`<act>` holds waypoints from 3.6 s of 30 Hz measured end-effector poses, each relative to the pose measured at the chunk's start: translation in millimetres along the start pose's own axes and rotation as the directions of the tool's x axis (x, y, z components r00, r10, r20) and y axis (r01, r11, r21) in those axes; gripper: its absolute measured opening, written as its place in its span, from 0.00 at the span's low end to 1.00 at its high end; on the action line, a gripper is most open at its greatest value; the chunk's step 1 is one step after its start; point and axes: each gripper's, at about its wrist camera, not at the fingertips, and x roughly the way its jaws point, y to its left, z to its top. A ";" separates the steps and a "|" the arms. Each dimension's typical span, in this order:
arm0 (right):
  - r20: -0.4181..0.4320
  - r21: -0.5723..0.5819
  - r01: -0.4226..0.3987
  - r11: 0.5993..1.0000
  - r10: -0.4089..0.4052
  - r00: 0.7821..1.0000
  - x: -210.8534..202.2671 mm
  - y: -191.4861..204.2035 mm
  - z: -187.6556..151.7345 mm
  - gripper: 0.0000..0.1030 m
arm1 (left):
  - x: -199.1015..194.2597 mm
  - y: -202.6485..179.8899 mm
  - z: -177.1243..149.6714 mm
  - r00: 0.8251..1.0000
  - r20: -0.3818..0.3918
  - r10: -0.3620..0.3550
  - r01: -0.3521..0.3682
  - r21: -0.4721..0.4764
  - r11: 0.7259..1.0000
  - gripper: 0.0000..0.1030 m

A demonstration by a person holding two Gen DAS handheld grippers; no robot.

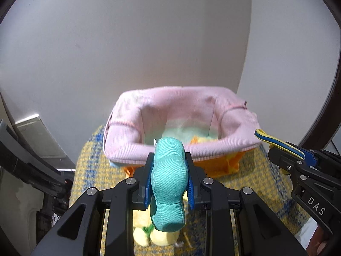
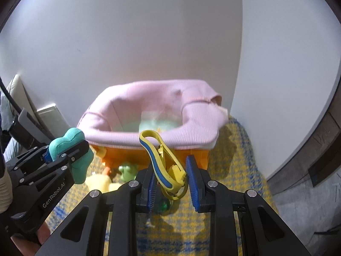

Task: Organize objects
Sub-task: 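Lift and carry the teal plush and strap over the basket with both tools, then open both tools to drop the teal plush and strap into the basket, then withdraw both open tools from the basket, then lower the left tool onto the yellow plush bear while the right tool approaches the black ball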

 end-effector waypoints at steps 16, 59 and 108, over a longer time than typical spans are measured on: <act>0.041 -0.015 -0.007 1.000 0.007 0.999 20.3 -1.0 55.5 0.26 | 29.2 -0.8 55.1 0.999 0.026 -0.026 0.025 0.028 0.999 0.25; 0.038 0.057 0.050 0.997 -0.052 0.998 28.2 -9.3 68.3 0.86 | 11.8 28.6 59.0 0.996 0.062 0.070 -0.065 -0.077 0.995 0.94; -0.062 0.016 0.078 0.997 -0.076 0.995 28.0 10.0 -49.9 0.92 | 16.6 47.9 -73.9 0.991 -0.085 0.107 -0.116 -0.113 0.987 1.00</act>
